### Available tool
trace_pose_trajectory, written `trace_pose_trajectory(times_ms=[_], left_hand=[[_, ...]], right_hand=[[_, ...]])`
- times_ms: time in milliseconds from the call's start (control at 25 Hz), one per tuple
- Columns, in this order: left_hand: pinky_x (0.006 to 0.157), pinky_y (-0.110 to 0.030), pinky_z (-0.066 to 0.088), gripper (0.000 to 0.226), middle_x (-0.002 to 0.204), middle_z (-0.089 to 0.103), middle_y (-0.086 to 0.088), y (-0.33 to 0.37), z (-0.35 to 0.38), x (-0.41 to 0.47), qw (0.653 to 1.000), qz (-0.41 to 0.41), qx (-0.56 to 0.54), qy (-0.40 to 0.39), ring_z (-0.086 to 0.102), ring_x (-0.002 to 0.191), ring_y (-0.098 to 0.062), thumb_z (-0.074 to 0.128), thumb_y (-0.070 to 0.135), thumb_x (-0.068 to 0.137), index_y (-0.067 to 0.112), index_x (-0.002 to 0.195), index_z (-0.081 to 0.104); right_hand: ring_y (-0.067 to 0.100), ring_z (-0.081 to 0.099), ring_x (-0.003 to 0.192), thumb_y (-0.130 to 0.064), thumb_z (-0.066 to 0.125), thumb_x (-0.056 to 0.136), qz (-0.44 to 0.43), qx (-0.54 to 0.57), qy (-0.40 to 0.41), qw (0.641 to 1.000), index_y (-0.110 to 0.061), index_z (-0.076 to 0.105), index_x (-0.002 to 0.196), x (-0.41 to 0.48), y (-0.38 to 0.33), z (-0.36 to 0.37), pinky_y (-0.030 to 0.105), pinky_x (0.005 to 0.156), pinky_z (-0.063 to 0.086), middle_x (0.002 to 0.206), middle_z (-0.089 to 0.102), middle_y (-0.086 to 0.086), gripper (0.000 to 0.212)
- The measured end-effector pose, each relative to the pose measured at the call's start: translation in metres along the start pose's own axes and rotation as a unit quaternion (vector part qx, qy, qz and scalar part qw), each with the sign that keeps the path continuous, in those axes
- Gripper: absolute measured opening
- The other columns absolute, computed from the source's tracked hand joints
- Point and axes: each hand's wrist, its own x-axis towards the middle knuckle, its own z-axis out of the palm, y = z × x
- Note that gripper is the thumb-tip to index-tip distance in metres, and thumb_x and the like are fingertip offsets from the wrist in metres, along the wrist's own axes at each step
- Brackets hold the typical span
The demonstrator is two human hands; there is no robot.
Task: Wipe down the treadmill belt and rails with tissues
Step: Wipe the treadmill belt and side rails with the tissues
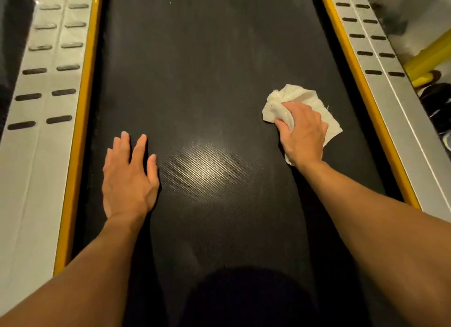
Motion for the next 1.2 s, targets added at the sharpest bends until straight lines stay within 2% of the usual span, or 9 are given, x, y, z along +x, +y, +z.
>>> trace_pose_trajectory(times_ms=[120, 240, 320, 560, 640, 720, 880, 1080, 1200], left_hand=[[0.118, -0.041, 0.015, 0.05, 0.156, 0.023, -0.01, -0.001, 0.002, 0.0, 1.0, 0.005, -0.007, 0.014, 0.016, 0.145, -0.026, 0.034, 0.039, 0.1, 0.02, 0.146, 0.035], [0.117, -0.042, 0.017, 0.05, 0.156, 0.023, -0.009, -0.002, 0.004, -0.003, 1.0, 0.005, -0.003, 0.021, 0.016, 0.145, -0.026, 0.034, 0.041, 0.1, 0.023, 0.147, 0.033], [0.116, -0.043, 0.017, 0.051, 0.156, 0.023, -0.008, -0.001, 0.004, -0.002, 1.0, 0.006, -0.002, 0.025, 0.016, 0.145, -0.026, 0.033, 0.041, 0.1, 0.023, 0.147, 0.033], [0.118, -0.042, 0.017, 0.051, 0.155, 0.027, -0.012, -0.004, 0.006, -0.003, 0.999, 0.022, 0.022, 0.035, 0.019, 0.144, -0.028, 0.03, 0.04, 0.1, 0.019, 0.147, 0.034], [0.118, -0.041, 0.016, 0.051, 0.154, 0.027, -0.013, -0.004, 0.005, -0.001, 0.999, 0.026, 0.019, 0.035, 0.02, 0.144, -0.028, 0.03, 0.039, 0.1, 0.018, 0.146, 0.034], [0.119, -0.041, 0.015, 0.05, 0.154, 0.028, -0.013, -0.004, 0.006, -0.001, 0.999, 0.026, 0.014, 0.036, 0.02, 0.144, -0.028, 0.031, 0.039, 0.101, 0.018, 0.146, 0.035], [0.119, -0.041, 0.016, 0.05, 0.154, 0.029, -0.013, -0.003, 0.005, 0.001, 0.999, 0.028, 0.008, 0.037, 0.02, 0.144, -0.027, 0.033, 0.038, 0.1, 0.018, 0.146, 0.036], [0.118, -0.043, 0.017, 0.05, 0.153, 0.03, -0.014, -0.002, 0.004, -0.002, 0.999, 0.024, 0.004, 0.038, 0.021, 0.143, -0.029, 0.034, 0.036, 0.1, 0.017, 0.145, 0.037], [0.118, -0.042, 0.016, 0.05, 0.154, 0.028, -0.013, -0.004, 0.005, -0.002, 0.999, 0.02, 0.002, 0.038, 0.02, 0.144, -0.028, 0.034, 0.037, 0.1, 0.018, 0.146, 0.036]], right_hand=[[0.025, 0.047, 0.115, -0.037, 0.059, 0.086, -0.019, 0.028, 0.006, 0.999, -0.028, 0.057, 0.117, 0.008, 0.021, -0.015, 0.038, 0.098, 0.032, 0.123, 0.056, -0.001, 0.032], [0.026, 0.047, 0.118, -0.045, 0.065, 0.08, 0.091, 0.012, 0.052, 0.994, -0.021, 0.055, 0.115, 0.025, 0.045, -0.031, 0.039, 0.098, 0.039, 0.128, 0.05, 0.006, 0.043], [0.029, 0.048, 0.117, -0.057, 0.066, 0.076, 0.129, -0.01, 0.016, 0.991, -0.019, 0.053, 0.115, 0.03, 0.039, -0.037, 0.042, 0.095, 0.043, 0.128, 0.051, 0.008, 0.056], [0.021, 0.05, 0.107, -0.055, 0.066, 0.079, -0.008, 0.041, 0.0, 0.999, -0.021, 0.053, 0.11, -0.07, 0.029, -0.044, 0.035, 0.088, 0.039, 0.119, 0.056, 0.0, 0.048], [0.023, 0.051, 0.108, -0.063, 0.061, 0.079, -0.047, -0.024, -0.013, 0.999, -0.026, 0.056, 0.114, -0.055, 0.039, -0.047, 0.041, 0.092, 0.039, 0.12, 0.056, 0.0, 0.051], [0.028, 0.049, 0.111, -0.067, 0.056, 0.078, -0.012, -0.076, -0.025, 0.997, -0.027, 0.058, 0.114, -0.022, 0.042, -0.039, 0.047, 0.095, 0.035, 0.122, 0.053, 0.004, 0.054], [0.029, 0.053, 0.107, -0.054, 0.06, 0.082, 0.054, 0.046, -0.023, 0.997, -0.016, 0.053, 0.113, -0.027, 0.022, -0.022, 0.04, 0.091, 0.04, 0.114, 0.059, 0.006, 0.049], [0.012, 0.051, 0.092, -0.034, 0.061, 0.091, -0.116, 0.11, -0.076, 0.984, -0.021, 0.058, 0.11, -0.101, -0.001, -0.038, 0.031, 0.082, 0.039, 0.103, 0.061, -0.004, 0.023], [0.022, 0.054, 0.095, -0.039, 0.053, 0.091, -0.087, 0.072, -0.047, 0.992, -0.023, 0.058, 0.108, -0.061, -0.008, -0.022, 0.038, 0.082, 0.041, 0.105, 0.058, -0.001, 0.024]])
